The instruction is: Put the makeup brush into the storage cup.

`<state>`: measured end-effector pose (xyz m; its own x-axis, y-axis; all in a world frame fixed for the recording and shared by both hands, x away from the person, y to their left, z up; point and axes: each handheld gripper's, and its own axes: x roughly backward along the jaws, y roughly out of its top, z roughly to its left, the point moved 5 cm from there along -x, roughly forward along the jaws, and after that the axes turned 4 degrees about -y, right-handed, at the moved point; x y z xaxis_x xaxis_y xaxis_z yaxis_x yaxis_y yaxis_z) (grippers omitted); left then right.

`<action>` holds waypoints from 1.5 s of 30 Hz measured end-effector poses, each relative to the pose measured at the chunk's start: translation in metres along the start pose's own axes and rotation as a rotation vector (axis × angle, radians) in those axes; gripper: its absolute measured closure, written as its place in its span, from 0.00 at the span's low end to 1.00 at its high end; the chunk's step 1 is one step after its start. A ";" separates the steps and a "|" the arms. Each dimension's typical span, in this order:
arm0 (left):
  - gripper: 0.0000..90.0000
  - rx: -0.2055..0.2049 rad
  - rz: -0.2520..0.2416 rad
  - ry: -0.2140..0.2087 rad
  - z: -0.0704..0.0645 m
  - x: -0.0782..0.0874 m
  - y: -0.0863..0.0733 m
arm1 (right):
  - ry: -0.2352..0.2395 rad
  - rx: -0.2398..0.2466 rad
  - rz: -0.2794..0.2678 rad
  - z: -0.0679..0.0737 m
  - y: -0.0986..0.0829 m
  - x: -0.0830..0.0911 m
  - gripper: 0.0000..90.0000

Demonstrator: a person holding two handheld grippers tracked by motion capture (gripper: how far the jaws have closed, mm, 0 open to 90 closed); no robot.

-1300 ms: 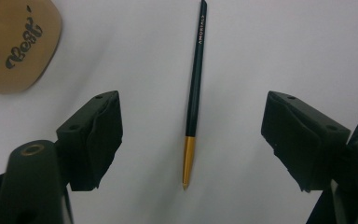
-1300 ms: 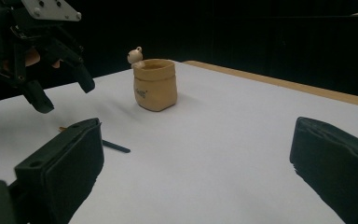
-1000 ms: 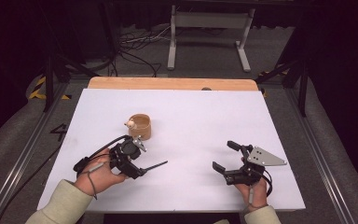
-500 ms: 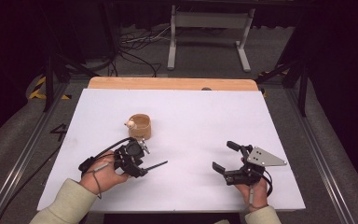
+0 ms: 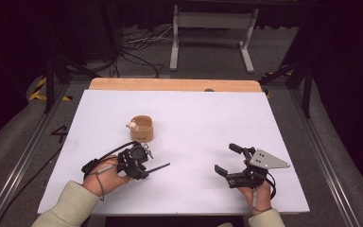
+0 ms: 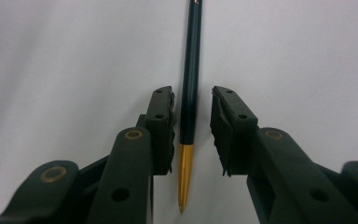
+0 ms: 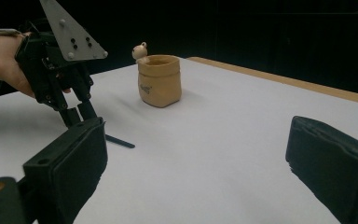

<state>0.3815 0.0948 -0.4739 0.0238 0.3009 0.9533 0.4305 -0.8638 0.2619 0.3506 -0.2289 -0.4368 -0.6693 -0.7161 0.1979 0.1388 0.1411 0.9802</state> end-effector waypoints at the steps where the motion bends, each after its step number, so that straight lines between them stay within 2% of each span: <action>1: 0.78 0.003 0.003 0.001 0.000 0.000 0.000 | 0.001 -0.001 -0.001 0.000 0.000 0.000 0.06; 7: 0.83 -0.004 0.016 0.006 0.001 -0.001 0.000 | 0.003 0.006 0.005 0.001 0.000 -0.001 0.06; 13: 0.84 -0.014 0.012 0.005 0.000 -0.001 0.000 | 0.007 0.004 0.005 0.002 0.000 -0.001 0.06; 18: 0.91 -0.017 0.026 0.014 -0.001 -0.002 0.001 | 0.009 0.010 0.006 0.003 0.000 -0.001 0.06; 31: 0.92 -0.054 0.063 0.038 -0.003 -0.001 0.002 | 0.012 0.018 0.011 0.005 0.001 -0.002 0.07; 35: 0.92 -0.076 0.067 0.047 -0.004 0.000 0.002 | 0.020 0.013 0.017 0.005 0.001 -0.002 0.05; 38: 0.92 -0.088 0.060 0.047 -0.006 0.004 0.002 | 0.046 0.015 0.041 0.009 0.002 -0.003 0.06; 41: 0.92 -0.103 0.040 0.047 -0.009 0.010 0.004 | 0.064 0.034 0.047 0.015 0.006 -0.004 0.03; 45: 0.92 -0.149 0.029 0.046 -0.016 0.018 0.008 | 0.083 0.065 0.051 0.023 0.014 -0.006 0.00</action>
<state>0.3713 0.0868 -0.4525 -0.0086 0.2593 0.9658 0.2917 -0.9231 0.2505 0.3395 -0.2072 -0.4246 -0.5998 -0.7604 0.2489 0.1217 0.2208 0.9677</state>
